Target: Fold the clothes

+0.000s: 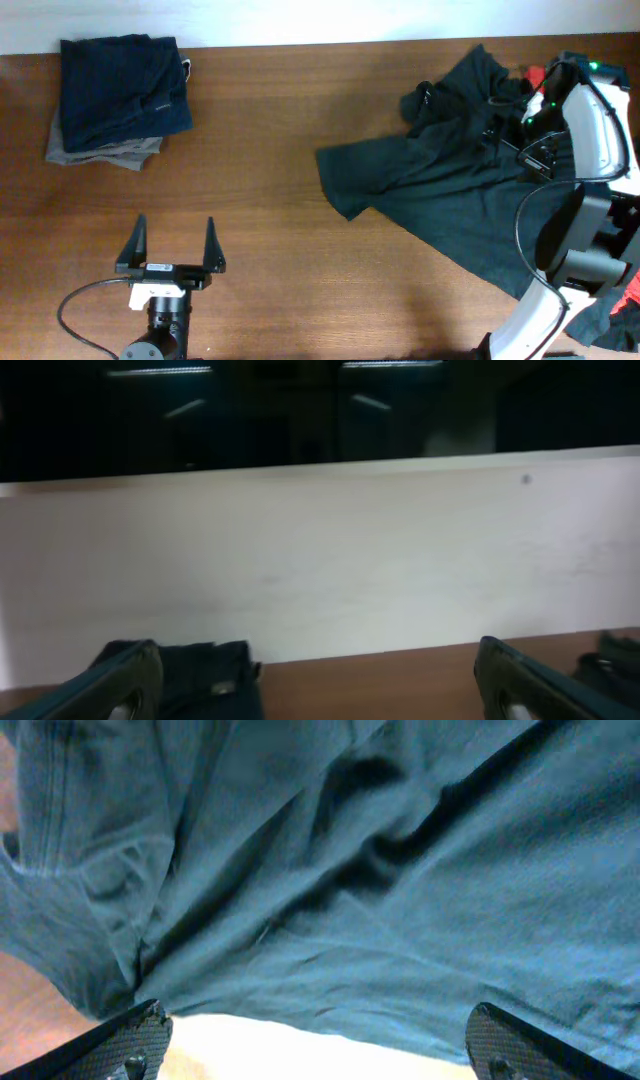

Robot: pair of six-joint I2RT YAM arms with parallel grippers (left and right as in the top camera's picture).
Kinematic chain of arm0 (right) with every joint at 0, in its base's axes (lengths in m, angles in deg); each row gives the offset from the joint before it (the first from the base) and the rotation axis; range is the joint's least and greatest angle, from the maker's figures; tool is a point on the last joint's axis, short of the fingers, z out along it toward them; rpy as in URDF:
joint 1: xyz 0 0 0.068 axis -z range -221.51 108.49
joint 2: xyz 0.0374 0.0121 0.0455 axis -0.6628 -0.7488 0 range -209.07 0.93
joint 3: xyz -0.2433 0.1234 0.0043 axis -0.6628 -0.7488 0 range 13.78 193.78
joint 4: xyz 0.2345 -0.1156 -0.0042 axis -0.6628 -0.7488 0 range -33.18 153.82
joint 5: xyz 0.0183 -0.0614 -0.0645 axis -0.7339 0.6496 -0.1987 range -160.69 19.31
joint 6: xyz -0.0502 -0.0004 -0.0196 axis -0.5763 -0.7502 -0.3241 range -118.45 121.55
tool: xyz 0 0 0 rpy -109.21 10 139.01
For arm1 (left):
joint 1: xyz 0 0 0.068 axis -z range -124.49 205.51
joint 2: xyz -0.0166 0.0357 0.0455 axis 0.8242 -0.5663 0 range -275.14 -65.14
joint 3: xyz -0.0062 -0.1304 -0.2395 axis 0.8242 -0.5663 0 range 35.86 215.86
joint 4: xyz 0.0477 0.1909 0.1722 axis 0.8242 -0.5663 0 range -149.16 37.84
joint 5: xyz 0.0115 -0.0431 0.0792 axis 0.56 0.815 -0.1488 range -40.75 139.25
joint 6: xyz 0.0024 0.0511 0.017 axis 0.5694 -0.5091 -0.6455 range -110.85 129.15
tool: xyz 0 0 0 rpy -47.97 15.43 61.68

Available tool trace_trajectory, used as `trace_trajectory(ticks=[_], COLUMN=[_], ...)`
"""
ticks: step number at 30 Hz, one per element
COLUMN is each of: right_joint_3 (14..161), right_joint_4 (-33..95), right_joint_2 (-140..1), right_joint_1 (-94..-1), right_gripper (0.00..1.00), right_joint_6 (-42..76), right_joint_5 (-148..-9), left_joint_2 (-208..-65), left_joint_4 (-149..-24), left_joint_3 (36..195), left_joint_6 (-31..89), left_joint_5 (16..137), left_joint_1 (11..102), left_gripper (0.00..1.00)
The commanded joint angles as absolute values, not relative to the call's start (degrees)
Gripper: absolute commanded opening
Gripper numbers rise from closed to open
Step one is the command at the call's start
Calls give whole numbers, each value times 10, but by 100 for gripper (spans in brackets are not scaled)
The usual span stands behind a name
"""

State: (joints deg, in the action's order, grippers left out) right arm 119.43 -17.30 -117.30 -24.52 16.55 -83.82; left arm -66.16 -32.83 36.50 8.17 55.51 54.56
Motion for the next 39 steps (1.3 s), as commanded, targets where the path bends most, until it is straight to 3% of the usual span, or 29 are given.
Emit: trace_trajectory(ticks=[1,7,11,14,21,24,29,36,39], right_joint_3=[1206,1206,1206,1206,1206,1206,1206,1206,1206], right_joint_4=[-163,-156,-160,-166,-197,-209,-227,-279,-293], right_joint_2=[-1151,-1151,-1141,-1122,-1044,-1000,-944,-923,-923], right_joint_1=[-235,-234,-234,-234,-234,-229,-199,-118,-88], right_gripper=[99,99,99,99,99,99,99,99,99], right_joint_6=[171,176,193,211,269,294,295,296,304], right_joint_5=[-835,-835,-810,-784,-672,-643,-644,-664,-666], left_joint_2=[-695,-859,-1076,-1209,-1419,-1485,-1571,-1628,-1640], left_joint_4=[-324,-335,-454,-558,-689,-746,-883,-992,-1006], left_joint_3=[404,548,754,893,1067,1122,1211,1230,1230], left_joint_6=[96,45,43,43,44,43,44,45,109], left_joint_5=[590,626,679,800,911,882,735,765,762], left_joint_1=[542,542,542,542,560,602,698,760,763], left_gripper=[99,99,99,99,99,99,99,99,99])
